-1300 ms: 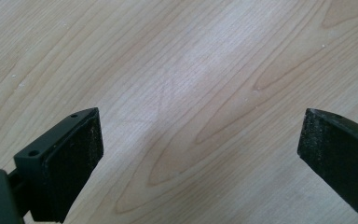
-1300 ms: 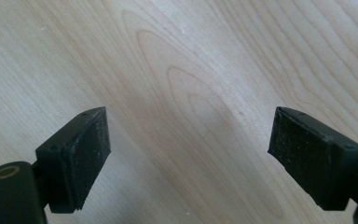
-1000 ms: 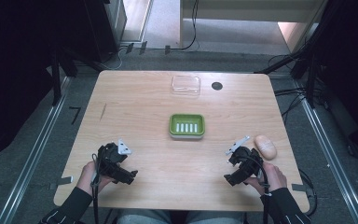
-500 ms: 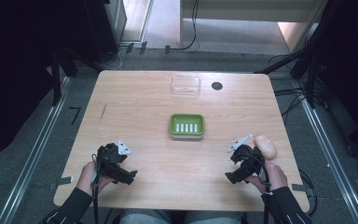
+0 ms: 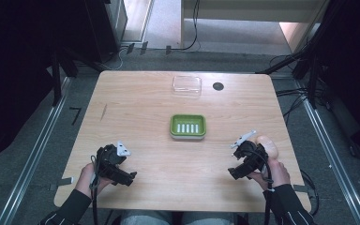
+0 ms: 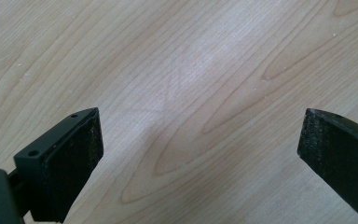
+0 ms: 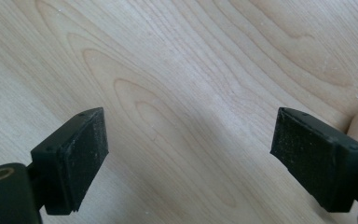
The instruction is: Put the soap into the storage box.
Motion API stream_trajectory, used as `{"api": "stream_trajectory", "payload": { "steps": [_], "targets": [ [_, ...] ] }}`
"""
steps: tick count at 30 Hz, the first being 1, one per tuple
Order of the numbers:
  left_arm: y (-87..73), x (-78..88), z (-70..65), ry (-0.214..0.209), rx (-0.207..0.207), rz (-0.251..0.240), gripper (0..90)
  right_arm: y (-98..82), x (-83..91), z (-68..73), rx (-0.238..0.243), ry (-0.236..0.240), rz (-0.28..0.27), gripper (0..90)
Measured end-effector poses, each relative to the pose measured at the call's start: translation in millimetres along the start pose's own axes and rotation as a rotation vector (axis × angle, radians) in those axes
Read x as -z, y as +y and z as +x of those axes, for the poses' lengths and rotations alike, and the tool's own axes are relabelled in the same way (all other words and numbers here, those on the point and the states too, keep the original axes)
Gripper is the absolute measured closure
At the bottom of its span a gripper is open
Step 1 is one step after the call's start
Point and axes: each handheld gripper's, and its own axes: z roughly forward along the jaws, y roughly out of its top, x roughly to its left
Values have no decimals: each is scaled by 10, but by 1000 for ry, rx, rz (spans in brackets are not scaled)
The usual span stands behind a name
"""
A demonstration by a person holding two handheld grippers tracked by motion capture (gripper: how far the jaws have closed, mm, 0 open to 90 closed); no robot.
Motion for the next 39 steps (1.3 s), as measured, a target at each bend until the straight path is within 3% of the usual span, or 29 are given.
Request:
{"api": "stream_trajectory", "payload": {
  "steps": [10, 31, 39],
  "targets": [
    [31, -6, -24, -3, -4, -3, 6, -55, 24, -166, -58, -22, -3, 111],
    [29, 24, -39, 5, -9, -14, 6, -94, 57, -377, -100, -48, 3, 106],
    [50, 6, -46, 6, -13, -8, 6, -145, 82, -532, -136, -48, 0, 105]
  ]
}}
